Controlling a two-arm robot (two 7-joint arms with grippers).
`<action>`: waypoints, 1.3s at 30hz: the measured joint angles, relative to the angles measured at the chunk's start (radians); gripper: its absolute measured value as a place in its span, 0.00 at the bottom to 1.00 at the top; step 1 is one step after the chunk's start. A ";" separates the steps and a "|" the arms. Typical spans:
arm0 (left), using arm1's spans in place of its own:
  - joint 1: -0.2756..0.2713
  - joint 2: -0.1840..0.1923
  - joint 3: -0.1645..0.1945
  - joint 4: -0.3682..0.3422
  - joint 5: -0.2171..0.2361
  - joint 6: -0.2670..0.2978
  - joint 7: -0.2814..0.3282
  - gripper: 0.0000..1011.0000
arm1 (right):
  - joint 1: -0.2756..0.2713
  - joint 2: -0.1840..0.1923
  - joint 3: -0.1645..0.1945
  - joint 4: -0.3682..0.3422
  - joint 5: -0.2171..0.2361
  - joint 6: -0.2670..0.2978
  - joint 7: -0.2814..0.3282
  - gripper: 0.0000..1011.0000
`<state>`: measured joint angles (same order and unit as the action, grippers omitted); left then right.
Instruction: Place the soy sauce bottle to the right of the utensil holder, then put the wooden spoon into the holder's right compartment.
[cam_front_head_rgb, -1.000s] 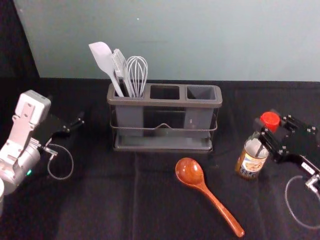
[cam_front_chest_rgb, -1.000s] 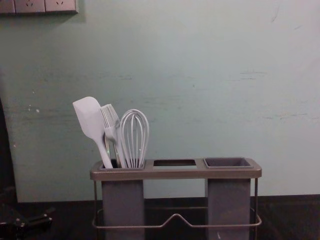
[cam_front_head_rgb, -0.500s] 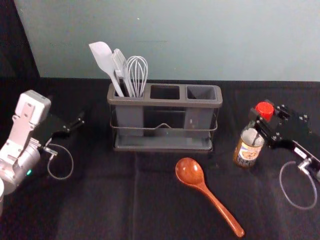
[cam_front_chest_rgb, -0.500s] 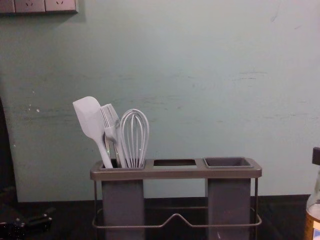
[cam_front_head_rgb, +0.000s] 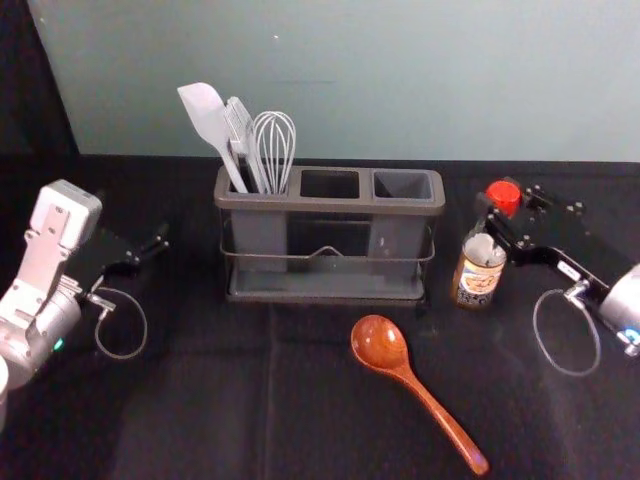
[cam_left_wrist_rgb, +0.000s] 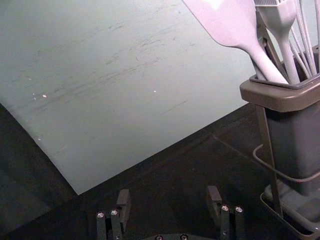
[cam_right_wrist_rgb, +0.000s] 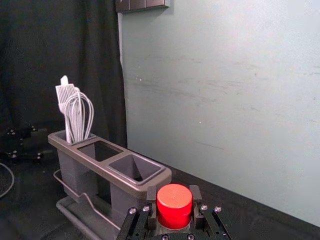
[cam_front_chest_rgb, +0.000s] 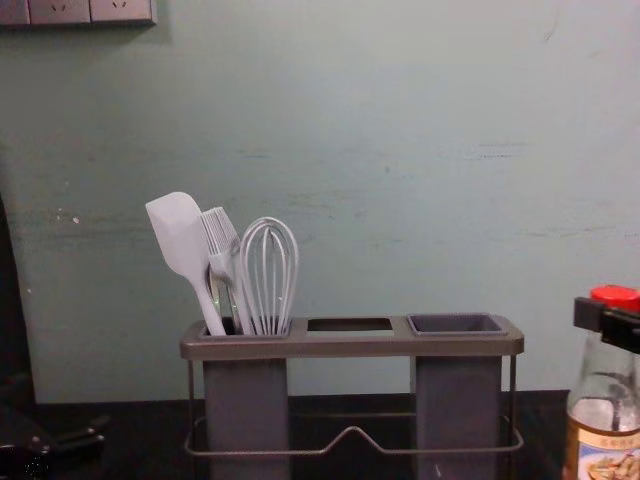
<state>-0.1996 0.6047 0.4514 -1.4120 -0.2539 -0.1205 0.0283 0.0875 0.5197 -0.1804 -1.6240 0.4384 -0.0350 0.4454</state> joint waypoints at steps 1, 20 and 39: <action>0.000 0.000 0.000 0.000 0.000 0.000 0.000 0.99 | 0.008 -0.003 -0.005 0.009 -0.002 0.000 0.000 0.39; 0.000 0.000 0.000 0.000 0.000 0.000 0.000 0.99 | 0.136 -0.065 -0.067 0.150 -0.051 -0.021 -0.009 0.39; 0.000 0.000 0.000 0.000 0.000 0.000 0.000 0.99 | 0.146 -0.091 -0.063 0.178 -0.040 -0.032 -0.017 0.50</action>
<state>-0.1995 0.6047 0.4513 -1.4120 -0.2539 -0.1205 0.0283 0.2331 0.4288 -0.2430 -1.4465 0.3989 -0.0672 0.4284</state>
